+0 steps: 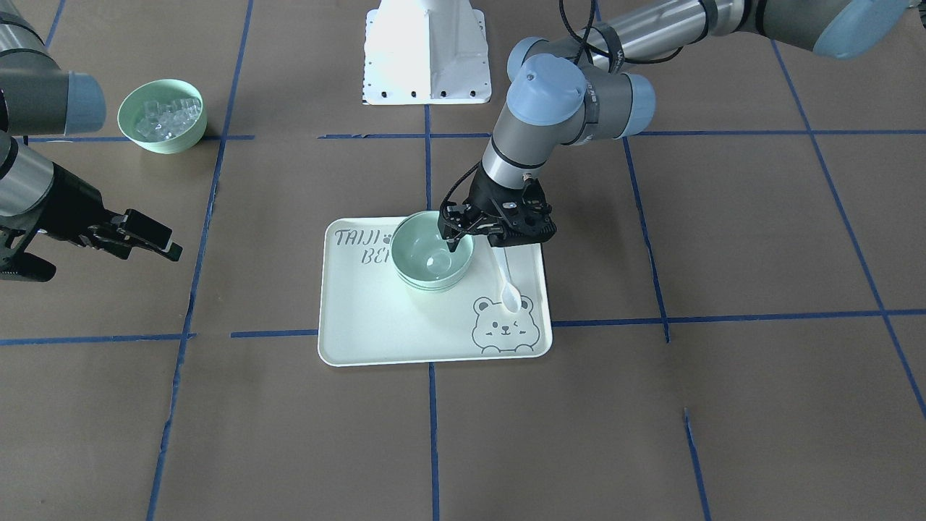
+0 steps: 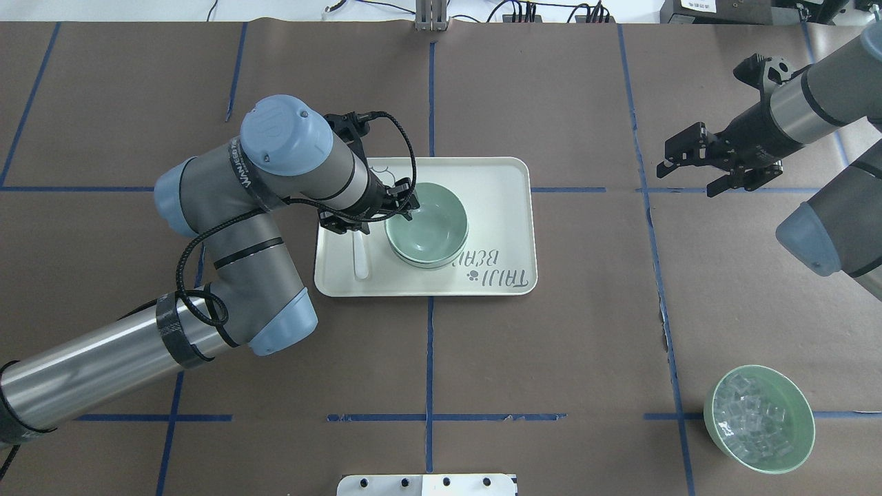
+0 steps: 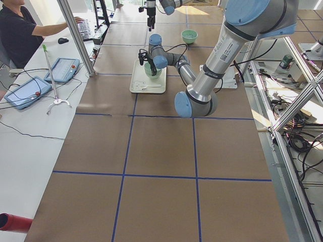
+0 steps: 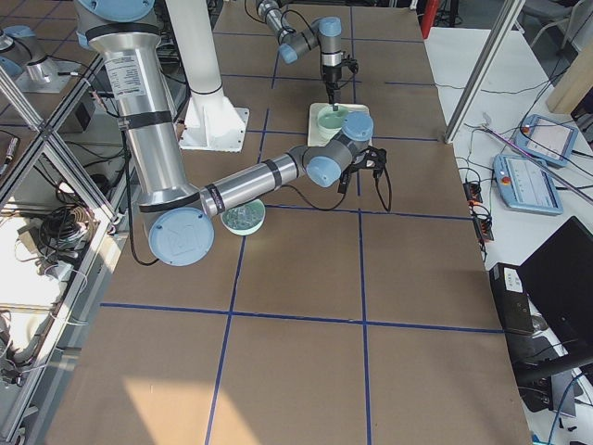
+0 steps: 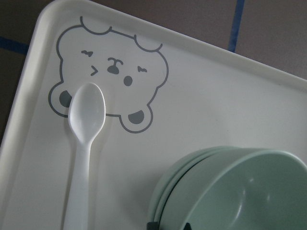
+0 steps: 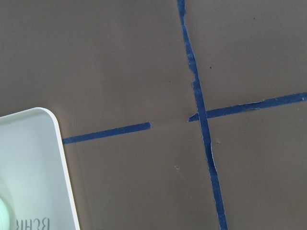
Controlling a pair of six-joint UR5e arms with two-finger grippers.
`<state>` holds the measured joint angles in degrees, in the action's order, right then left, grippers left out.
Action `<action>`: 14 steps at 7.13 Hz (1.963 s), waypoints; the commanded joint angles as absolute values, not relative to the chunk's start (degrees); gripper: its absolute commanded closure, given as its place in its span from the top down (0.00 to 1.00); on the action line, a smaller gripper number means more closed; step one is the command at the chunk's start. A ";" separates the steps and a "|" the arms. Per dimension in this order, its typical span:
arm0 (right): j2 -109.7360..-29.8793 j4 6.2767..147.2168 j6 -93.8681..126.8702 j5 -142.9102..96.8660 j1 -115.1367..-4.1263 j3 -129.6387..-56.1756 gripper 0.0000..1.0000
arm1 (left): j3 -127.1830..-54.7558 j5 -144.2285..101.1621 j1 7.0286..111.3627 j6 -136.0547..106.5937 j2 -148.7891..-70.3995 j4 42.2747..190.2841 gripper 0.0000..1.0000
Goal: Stack green bowls together
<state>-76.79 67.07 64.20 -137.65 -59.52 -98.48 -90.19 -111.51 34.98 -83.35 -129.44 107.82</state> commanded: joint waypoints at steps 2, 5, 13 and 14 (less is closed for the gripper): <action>-79.17 68.55 53.68 -138.77 -66.32 -96.95 1.00 | -106.56 -112.32 39.87 -69.31 -114.13 107.23 1.00; -79.28 86.92 16.84 -138.70 -78.70 -92.30 1.00 | -111.79 -121.69 56.00 -42.13 -98.58 107.58 1.00; -80.24 95.71 1.41 -136.05 -84.11 -91.85 1.00 | -96.50 -134.30 88.77 5.63 -89.29 94.24 1.00; -80.33 95.80 1.41 -136.23 -84.02 -91.85 1.00 | -97.46 -134.30 88.86 5.54 -91.73 86.65 1.00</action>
<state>-80.24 95.76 1.37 -136.02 -84.20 -91.84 -96.87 -134.19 88.59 5.58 -89.62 93.27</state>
